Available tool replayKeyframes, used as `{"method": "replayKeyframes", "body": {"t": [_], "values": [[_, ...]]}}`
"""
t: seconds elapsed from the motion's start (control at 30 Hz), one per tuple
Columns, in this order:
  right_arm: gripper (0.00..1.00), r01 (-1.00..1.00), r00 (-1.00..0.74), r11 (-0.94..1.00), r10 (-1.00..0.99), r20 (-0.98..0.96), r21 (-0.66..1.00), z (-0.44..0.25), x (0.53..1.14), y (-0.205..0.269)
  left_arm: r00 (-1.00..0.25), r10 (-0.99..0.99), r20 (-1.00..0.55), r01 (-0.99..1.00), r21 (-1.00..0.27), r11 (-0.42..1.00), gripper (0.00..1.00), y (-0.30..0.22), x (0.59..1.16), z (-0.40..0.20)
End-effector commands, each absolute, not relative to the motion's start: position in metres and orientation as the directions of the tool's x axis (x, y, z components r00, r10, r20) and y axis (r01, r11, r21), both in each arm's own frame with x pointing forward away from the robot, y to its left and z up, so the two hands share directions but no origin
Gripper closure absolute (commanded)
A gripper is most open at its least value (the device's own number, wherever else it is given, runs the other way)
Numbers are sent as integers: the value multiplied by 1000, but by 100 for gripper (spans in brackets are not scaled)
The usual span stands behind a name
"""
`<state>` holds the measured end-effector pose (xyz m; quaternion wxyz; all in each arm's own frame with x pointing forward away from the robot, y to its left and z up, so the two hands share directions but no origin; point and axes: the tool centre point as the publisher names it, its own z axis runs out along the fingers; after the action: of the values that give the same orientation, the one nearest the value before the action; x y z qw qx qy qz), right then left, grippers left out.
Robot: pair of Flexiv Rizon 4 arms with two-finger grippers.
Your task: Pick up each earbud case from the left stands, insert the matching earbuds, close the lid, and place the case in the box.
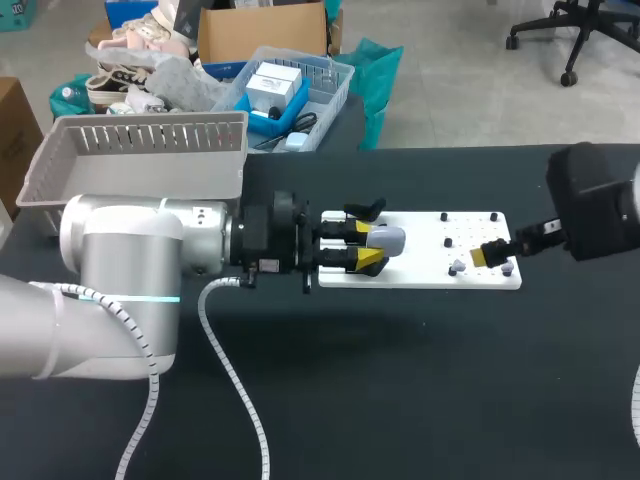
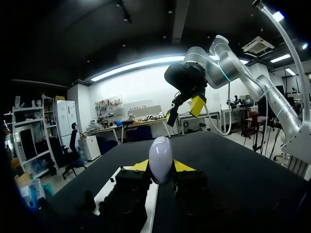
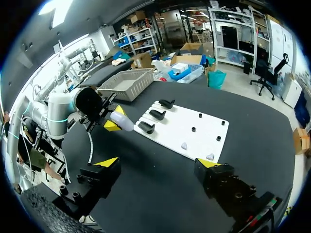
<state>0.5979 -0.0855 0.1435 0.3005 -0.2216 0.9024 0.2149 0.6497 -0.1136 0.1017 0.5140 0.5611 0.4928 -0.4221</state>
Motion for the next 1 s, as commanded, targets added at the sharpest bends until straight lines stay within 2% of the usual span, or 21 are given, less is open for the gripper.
{"method": "replayKeyframes", "body": {"t": [0.03, 0.33, 1.0], "values": [[0, -477, -729, 860, -272, -628, 182, 137, 601, -65, 158, 119, -980, 987, 161, 11, 100, -113, 651, 102], [0, -502, -725, 848, -305, -618, 171, 134, 598, -32, 154, 121, -981, 988, 156, 10, 100, -112, 650, 100], [0, -516, -730, 837, -320, -603, 181, 127, 605, -12, 152, 118, -981, 988, 154, 2, 100, -113, 647, 98]]}}
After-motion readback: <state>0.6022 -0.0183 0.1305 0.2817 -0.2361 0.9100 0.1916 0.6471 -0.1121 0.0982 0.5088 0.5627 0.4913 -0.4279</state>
